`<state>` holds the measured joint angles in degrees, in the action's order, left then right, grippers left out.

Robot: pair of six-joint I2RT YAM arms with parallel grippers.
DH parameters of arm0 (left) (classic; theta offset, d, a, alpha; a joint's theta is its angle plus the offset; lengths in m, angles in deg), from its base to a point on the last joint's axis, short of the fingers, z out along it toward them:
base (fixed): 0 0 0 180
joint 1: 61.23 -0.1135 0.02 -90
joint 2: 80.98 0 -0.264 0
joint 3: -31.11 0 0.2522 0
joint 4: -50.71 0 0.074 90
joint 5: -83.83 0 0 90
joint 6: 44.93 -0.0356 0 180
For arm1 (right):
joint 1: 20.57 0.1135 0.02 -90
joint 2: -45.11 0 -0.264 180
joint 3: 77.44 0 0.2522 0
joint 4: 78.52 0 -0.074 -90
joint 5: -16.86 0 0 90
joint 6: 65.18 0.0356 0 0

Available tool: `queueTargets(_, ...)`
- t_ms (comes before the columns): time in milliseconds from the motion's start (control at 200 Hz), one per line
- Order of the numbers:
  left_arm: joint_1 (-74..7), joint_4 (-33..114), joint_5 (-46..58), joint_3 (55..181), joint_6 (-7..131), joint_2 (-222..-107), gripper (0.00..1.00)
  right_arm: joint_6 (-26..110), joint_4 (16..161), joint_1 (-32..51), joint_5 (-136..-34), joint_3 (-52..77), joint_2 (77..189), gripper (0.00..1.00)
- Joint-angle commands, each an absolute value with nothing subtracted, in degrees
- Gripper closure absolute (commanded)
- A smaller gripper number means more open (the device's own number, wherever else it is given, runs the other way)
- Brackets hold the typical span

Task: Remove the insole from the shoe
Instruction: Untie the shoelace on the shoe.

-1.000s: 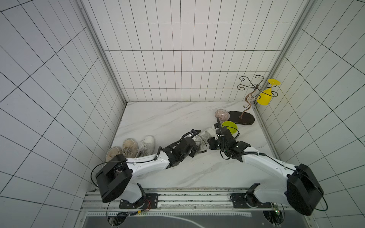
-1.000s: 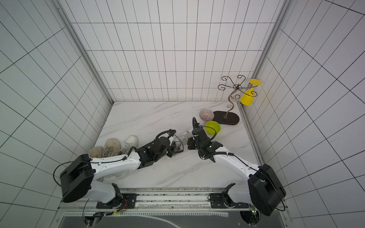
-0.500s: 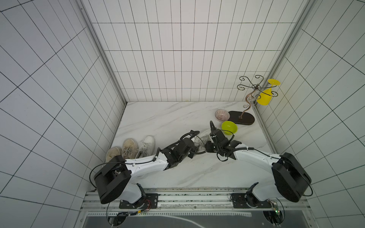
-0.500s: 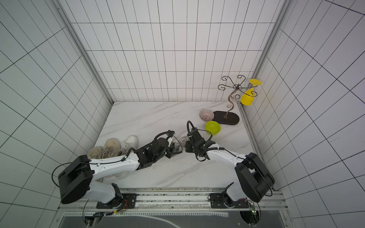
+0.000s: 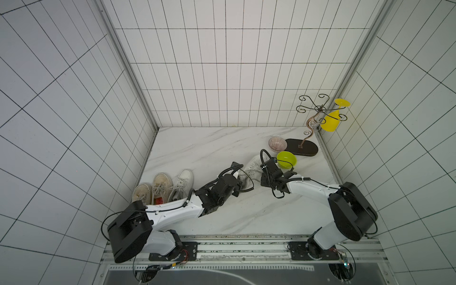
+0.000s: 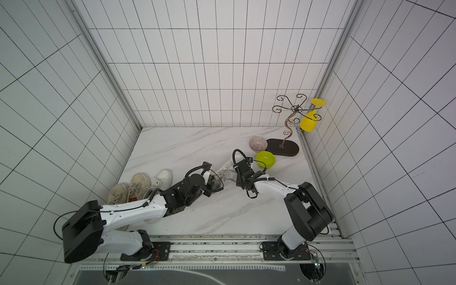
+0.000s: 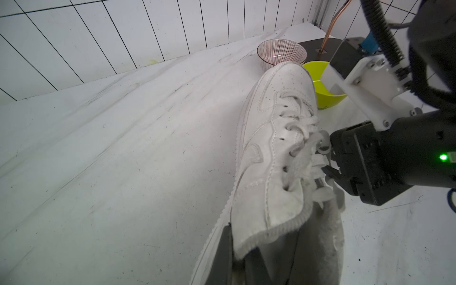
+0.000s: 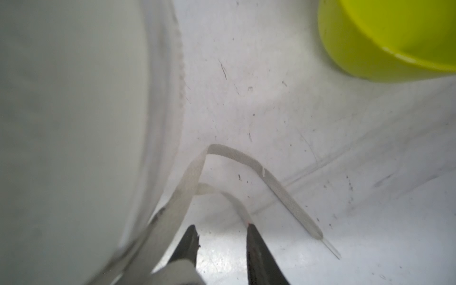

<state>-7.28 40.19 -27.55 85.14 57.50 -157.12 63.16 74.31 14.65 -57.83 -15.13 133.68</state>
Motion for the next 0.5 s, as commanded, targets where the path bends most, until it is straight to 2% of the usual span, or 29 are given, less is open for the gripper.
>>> queueTargets(0,-7.22,47.90,-29.43,87.37,58.89,-154.21,1.00,63.66,74.95,14.05,-54.63,-15.10,133.26,0.65)
queueTargets(125,-7.26,47.74,-34.83,86.36,59.13,-152.50,1.00,63.93,72.96,9.49,-53.87,-15.61,134.50,0.63)
queueTargets(190,-7.84,47.91,-37.67,85.48,59.04,-151.11,1.00,63.43,72.91,7.58,-50.90,-17.21,132.82,0.53)
queueTargets(295,-12.10,47.58,-34.81,83.81,62.34,-148.34,1.00,62.48,72.19,4.28,-48.10,-18.60,129.77,0.43)
queueTargets(500,-18.79,47.85,-33.06,81.10,67.63,-146.63,1.00,62.16,70.88,-1.06,-46.28,-19.81,123.22,0.34)
